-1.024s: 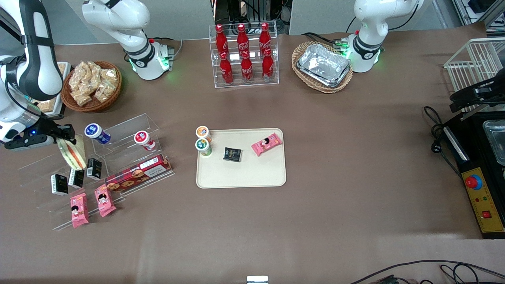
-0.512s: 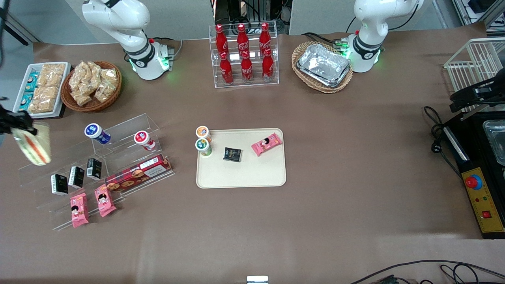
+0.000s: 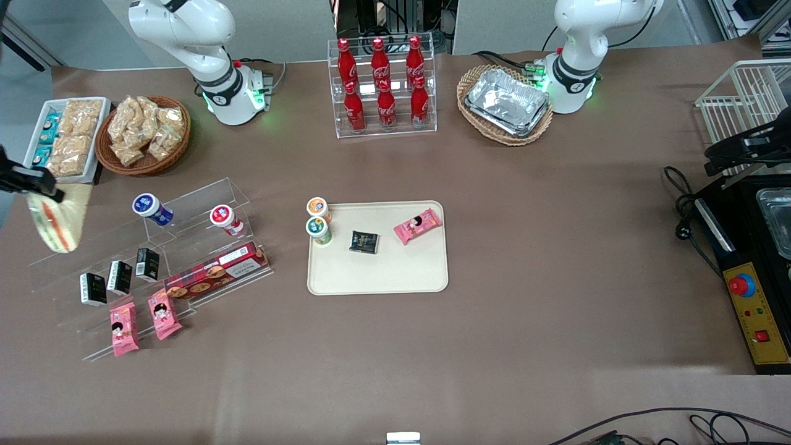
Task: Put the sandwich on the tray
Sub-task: 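Lift the sandwich up off the display with the right gripper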
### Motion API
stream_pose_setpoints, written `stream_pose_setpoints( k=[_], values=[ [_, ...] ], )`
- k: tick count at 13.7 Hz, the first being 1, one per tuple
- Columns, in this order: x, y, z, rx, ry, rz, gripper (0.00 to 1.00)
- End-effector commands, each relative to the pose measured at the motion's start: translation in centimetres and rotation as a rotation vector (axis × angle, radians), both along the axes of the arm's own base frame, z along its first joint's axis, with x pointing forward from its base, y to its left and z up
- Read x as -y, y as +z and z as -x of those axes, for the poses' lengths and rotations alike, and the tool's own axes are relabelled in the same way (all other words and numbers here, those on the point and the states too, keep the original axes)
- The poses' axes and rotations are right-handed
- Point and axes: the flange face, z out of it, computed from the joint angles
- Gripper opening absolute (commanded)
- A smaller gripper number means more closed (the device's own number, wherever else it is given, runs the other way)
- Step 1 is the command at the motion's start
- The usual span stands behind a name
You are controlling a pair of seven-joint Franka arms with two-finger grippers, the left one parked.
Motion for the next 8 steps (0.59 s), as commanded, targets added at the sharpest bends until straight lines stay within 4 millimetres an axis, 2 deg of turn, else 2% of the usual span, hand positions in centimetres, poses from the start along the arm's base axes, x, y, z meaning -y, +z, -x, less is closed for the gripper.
stream_pose_setpoints(
  k=[1, 4, 8],
  values=[
    [-4.5, 0.6, -0.8, -0.028, -0.162, -0.013, 0.00],
    [-11.9, 0.5, -1.3, -0.043, -0.339, 0.000, 0.00],
    [-21.4, -1.5, -1.8, -0.078, -0.534, 0.006, 0.00]
  ],
)
